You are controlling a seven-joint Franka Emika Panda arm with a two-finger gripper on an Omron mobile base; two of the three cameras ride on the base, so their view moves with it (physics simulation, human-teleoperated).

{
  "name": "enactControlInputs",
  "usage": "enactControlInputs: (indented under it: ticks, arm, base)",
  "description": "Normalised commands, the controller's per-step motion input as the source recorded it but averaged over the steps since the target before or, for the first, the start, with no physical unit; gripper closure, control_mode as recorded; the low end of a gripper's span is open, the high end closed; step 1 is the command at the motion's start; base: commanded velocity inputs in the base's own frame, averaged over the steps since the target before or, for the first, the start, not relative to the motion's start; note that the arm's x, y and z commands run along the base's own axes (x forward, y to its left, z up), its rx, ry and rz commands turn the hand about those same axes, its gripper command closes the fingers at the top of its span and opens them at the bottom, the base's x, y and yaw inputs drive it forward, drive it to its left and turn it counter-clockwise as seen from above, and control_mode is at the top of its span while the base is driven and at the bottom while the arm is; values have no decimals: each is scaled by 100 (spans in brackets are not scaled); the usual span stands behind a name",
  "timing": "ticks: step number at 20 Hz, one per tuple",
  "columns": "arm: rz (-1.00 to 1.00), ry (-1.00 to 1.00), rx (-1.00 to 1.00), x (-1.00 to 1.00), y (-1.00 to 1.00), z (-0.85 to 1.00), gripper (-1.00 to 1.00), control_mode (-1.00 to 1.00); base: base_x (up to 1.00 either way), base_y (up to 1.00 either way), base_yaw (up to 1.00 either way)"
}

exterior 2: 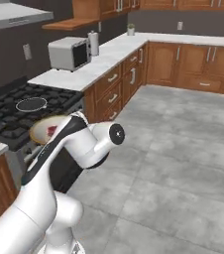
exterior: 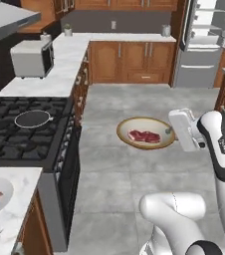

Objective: Place one of the steaks on the plate and the other in the bowl. Then place the bowl in the fridge.

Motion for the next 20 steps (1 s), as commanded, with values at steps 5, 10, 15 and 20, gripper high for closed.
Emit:
enactControlInputs:
  ticks: [5,10,15,20]
  arm:
    - [0,0,0,0,0,0,100,100]
    - [0,0,0,0,0,0,100,100]
    - [0,0,0,0,0,0,100,100]
    - [0,0,0,0,0,0,100,100]
  base:
    - [93,-32,-55]
    - [100,-40,-23]
    - [100,-99,2]
    - [100,-76,2]
